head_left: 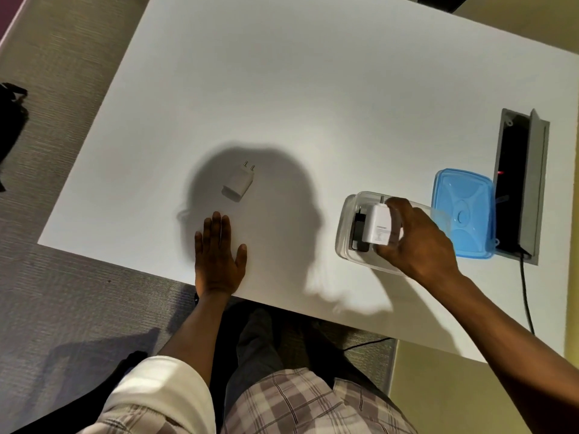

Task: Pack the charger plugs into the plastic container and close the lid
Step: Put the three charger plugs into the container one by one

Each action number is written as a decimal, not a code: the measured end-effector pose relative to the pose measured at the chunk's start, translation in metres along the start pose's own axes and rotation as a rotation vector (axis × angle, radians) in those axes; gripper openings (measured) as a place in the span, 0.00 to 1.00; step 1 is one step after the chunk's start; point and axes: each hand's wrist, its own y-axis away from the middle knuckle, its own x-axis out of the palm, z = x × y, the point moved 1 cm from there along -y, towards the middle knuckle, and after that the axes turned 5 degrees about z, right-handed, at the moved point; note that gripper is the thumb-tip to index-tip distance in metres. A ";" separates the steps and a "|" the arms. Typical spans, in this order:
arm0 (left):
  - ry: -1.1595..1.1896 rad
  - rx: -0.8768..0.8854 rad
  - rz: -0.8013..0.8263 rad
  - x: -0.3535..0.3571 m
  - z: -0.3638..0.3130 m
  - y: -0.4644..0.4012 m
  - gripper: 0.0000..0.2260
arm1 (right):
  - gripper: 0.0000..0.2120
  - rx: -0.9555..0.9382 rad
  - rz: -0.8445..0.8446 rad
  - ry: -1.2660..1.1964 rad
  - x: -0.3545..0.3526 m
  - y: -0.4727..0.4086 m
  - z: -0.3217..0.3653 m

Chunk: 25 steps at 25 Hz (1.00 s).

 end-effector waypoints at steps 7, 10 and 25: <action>-0.004 0.004 -0.002 0.002 0.002 0.000 0.33 | 0.37 0.087 0.072 0.076 0.030 -0.009 -0.048; -0.006 0.005 0.003 0.001 0.002 0.000 0.33 | 0.36 0.130 0.118 0.096 0.042 -0.025 -0.053; 0.001 0.012 -0.016 0.003 0.003 0.000 0.33 | 0.39 0.209 0.229 0.084 0.051 -0.029 -0.056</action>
